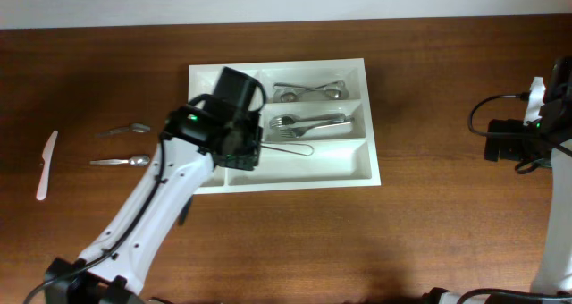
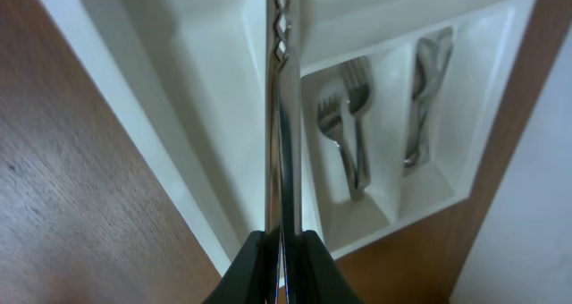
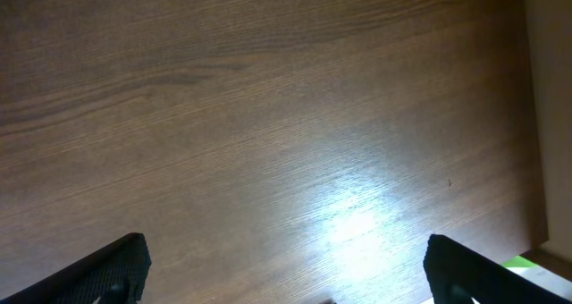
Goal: Pack container
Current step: 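Carry the tongs with the left gripper over the tray's bottom compartment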
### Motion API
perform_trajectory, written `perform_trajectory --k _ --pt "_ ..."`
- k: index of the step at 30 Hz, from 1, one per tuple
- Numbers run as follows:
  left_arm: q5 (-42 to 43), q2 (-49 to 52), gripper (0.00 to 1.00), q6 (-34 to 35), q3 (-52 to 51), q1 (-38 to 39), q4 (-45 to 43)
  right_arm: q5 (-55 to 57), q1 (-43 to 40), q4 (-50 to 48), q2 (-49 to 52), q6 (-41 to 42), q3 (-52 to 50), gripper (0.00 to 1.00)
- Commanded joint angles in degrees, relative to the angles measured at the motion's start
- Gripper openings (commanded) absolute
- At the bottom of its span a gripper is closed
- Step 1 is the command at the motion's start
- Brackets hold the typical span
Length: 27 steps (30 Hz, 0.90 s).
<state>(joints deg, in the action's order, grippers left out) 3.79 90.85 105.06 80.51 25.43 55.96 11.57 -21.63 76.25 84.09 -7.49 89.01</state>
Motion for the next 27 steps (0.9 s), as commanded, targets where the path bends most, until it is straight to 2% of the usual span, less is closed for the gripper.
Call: perform_trajectory --k 1,11,19,27 --pt "-3.6 3.7 0.02 8.5 1.0 3.0 0.0 0.9 -0.3 0.0 -1.1 0.5 0.0 0.99" --pt "-3.3 11.3 0.02 9.0 1.0 6.2 -10.5 0.9 -0.3 0.0 -1.1 0.5 0.0 0.99" --pt "0.4 14.2 0.02 9.0 1.0 7.7 -10.9 0.9 -0.3 0.0 -1.1 0.5 0.0 0.99" --pt "-1.7 14.6 0.02 9.0 1.0 11.0 -10.5 0.9 -0.3 0.0 -1.1 0.5 0.0 0.99"
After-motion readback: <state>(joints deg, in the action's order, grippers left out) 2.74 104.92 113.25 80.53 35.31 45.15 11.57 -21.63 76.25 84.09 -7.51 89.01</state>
